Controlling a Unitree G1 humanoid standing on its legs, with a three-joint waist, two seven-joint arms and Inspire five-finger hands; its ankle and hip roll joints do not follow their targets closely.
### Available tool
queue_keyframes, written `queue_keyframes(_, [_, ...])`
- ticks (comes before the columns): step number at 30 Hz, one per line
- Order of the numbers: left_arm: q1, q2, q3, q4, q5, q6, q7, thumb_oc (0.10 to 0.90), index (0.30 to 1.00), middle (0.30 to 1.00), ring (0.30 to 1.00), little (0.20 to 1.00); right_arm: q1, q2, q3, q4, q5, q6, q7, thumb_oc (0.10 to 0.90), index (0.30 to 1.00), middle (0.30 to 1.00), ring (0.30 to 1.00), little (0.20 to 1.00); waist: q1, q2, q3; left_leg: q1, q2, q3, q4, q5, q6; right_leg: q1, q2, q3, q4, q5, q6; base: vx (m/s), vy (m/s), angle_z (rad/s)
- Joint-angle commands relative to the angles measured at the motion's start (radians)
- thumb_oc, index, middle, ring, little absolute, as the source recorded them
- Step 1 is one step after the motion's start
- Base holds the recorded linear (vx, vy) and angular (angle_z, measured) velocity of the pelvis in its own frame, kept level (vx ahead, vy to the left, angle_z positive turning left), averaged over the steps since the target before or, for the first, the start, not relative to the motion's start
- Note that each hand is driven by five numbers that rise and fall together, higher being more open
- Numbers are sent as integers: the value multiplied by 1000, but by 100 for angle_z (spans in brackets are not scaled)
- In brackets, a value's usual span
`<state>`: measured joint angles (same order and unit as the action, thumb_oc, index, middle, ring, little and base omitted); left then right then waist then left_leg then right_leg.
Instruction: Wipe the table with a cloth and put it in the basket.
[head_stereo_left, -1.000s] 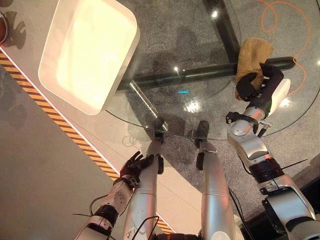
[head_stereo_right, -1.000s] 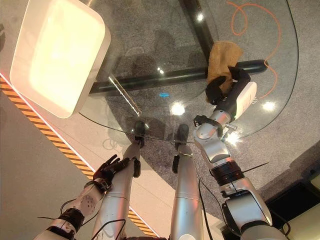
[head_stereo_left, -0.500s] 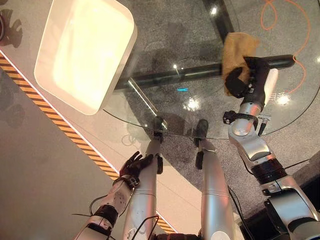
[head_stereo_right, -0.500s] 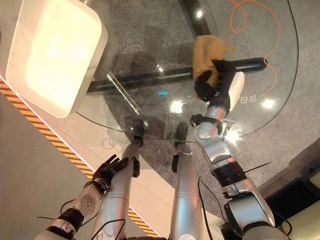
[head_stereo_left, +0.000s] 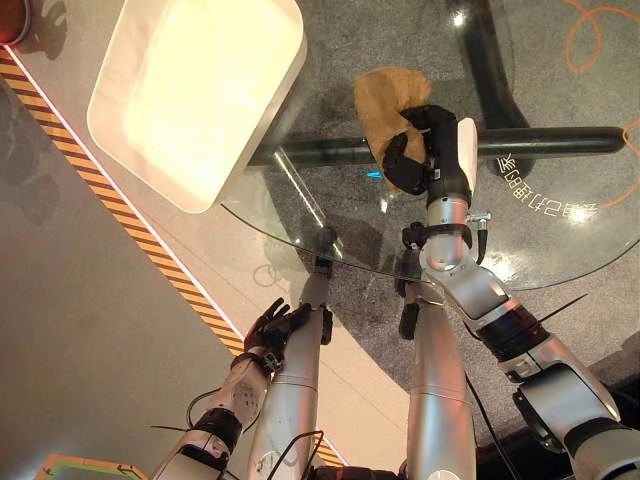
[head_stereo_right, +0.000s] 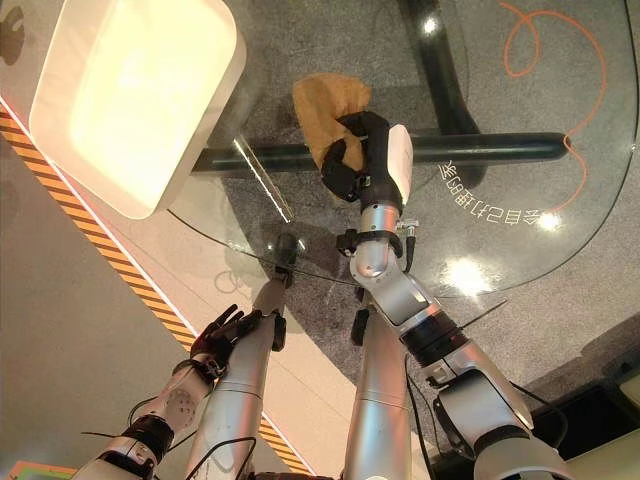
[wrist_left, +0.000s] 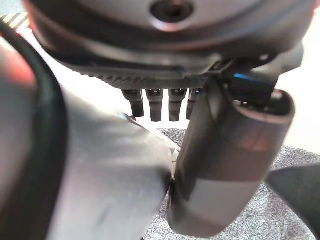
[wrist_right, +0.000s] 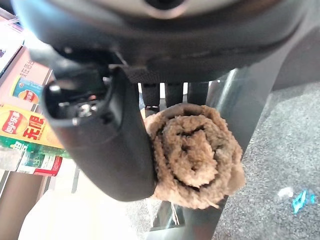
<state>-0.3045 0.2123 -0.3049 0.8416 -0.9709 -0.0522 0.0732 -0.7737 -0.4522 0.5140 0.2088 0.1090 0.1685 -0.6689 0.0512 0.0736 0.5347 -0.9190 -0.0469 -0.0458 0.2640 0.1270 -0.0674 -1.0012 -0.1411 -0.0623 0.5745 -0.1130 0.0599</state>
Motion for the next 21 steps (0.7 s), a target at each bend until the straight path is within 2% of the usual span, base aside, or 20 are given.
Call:
queue_keyframes(1, [122, -54, -97, 13, -23, 35, 2, 800, 900, 900, 900, 900, -21, 46, 100, -116, -41, -45, 100, 100, 300, 300, 300, 200, 8, 44, -15, -66, -58, 71, 143, -115, 48, -26, 47, -23, -171, 156, 20, 0, 31, 3])
queue_keyframes(4, [116, -54, -101, 9, -26, 36, 5, 800, 900, 900, 900, 900, -23, 51, 114, -109, -49, -47, 130, 100, 300, 300, 300, 200, 11, 43, -15, -70, -59, 70, 143, -114, 50, -31, 46, -24, -167, 156, 22, -1, 25, 5])
queue_keyframes(13, [110, -40, -111, 6, -30, 35, 1, 800, 900, 900, 900, 900, -53, 53, 202, -143, -17, -78, 355, 100, 300, 300, 300, 200, 22, 38, -15, -70, -59, 68, 133, -106, 47, -28, 43, -40, -173, 159, 27, -1, 5, 1])
queue_keyframes(21, [113, -18, -117, -1, -32, 38, -7, 800, 900, 900, 900, 900, -69, 39, 265, -212, 8, -80, 459, 100, 300, 300, 300, 200, 27, 29, -15, -72, -57, 64, 141, -109, 44, -24, 43, -52, -175, 158, 29, 2, -28, 8])
